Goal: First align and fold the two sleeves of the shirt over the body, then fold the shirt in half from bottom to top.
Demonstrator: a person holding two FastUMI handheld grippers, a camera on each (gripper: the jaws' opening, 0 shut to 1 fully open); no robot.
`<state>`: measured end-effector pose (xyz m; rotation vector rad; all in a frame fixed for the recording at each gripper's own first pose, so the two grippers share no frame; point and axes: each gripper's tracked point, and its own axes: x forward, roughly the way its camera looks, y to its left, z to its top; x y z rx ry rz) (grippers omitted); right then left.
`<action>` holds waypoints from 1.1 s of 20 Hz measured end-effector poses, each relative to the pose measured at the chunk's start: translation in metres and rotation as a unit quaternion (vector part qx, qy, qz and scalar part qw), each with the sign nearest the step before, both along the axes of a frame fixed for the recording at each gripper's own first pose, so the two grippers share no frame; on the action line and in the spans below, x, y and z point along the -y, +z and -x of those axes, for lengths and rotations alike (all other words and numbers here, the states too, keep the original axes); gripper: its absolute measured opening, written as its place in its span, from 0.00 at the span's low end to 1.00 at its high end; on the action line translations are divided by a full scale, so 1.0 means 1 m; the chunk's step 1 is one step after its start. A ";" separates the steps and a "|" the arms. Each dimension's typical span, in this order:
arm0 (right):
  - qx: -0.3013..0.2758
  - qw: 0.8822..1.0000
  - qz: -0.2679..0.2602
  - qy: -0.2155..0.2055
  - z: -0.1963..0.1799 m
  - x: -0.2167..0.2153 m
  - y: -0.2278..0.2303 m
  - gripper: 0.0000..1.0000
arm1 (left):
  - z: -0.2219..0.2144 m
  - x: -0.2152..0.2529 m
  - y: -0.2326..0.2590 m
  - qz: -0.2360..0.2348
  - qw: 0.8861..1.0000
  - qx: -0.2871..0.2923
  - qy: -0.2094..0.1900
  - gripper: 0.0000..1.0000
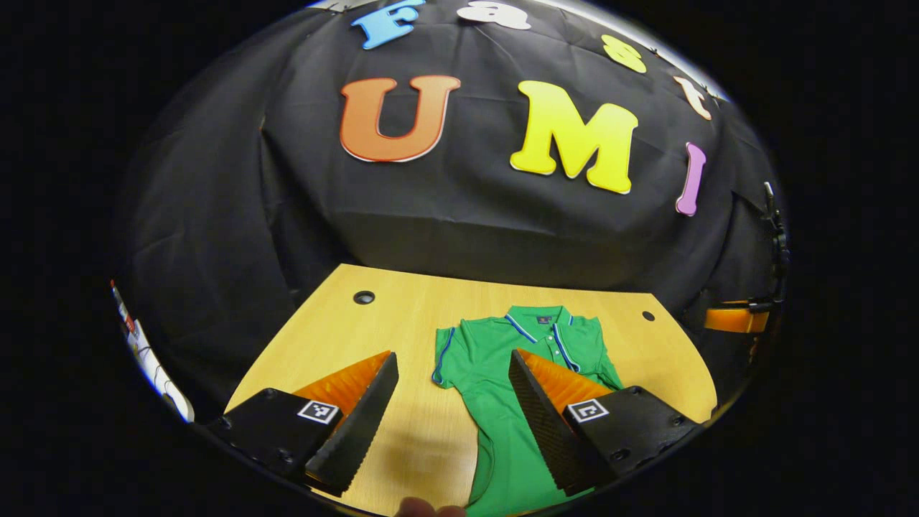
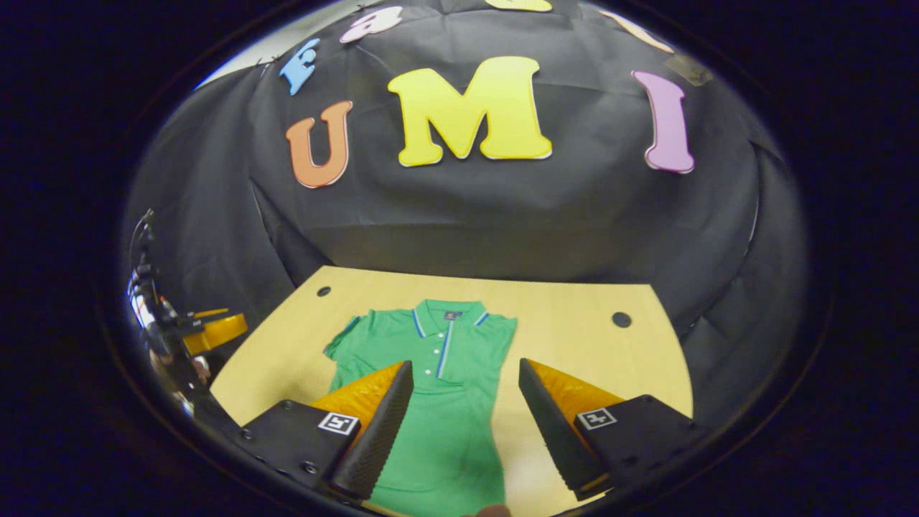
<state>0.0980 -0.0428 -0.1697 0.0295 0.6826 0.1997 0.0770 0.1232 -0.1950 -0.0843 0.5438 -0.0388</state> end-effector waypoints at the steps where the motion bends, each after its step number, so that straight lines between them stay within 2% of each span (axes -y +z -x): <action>1: 0.006 1.000 0.015 0.000 0.008 0.009 0.003 0.87 | -0.009 0.000 -0.007 -0.003 1.000 -0.008 -0.010 0.99; 3: 0.008 1.000 0.028 -0.004 0.026 0.023 0.008 0.87 | -0.026 0.001 -0.024 -0.010 0.999 -0.026 -0.025 0.99; 4: 0.006 1.000 0.028 -0.009 0.034 0.030 0.010 0.94 | -0.035 0.003 -0.034 -0.011 0.999 -0.035 -0.036 1.00; 6: -0.001 1.000 0.019 -0.025 0.050 0.042 0.011 0.96 | -0.049 0.006 -0.057 -0.015 0.996 -0.060 -0.057 1.00; 12: -0.012 0.998 0.020 -0.059 0.073 0.072 0.012 0.96 | -0.093 -0.004 -0.130 -0.048 0.986 -0.118 -0.111 1.00; 13: -0.018 0.997 0.024 -0.067 0.074 0.077 0.008 0.92 | -0.101 -0.004 -0.141 -0.043 0.985 -0.123 -0.116 1.00; 14: -0.022 0.997 0.027 -0.072 0.078 0.080 0.006 0.96 | -0.105 -0.007 -0.154 -0.039 0.983 -0.135 -0.115 1.00; 18: -0.039 0.995 0.030 -0.084 0.089 0.087 0.000 0.96 | -0.113 -0.018 -0.201 -0.041 0.977 -0.176 -0.113 0.99; 20: -0.051 0.993 0.033 -0.097 0.093 0.091 -0.007 0.96 | -0.113 -0.023 -0.217 -0.027 0.975 -0.194 -0.102 0.89; 21: -0.054 0.993 0.031 -0.102 0.093 0.091 -0.009 0.96 | -0.114 -0.025 -0.219 -0.027 0.975 -0.197 -0.098 0.78; 22: -0.056 0.992 0.030 -0.105 0.094 0.092 -0.011 0.96 | -0.119 -0.026 -0.220 -0.028 0.976 -0.190 -0.099 0.76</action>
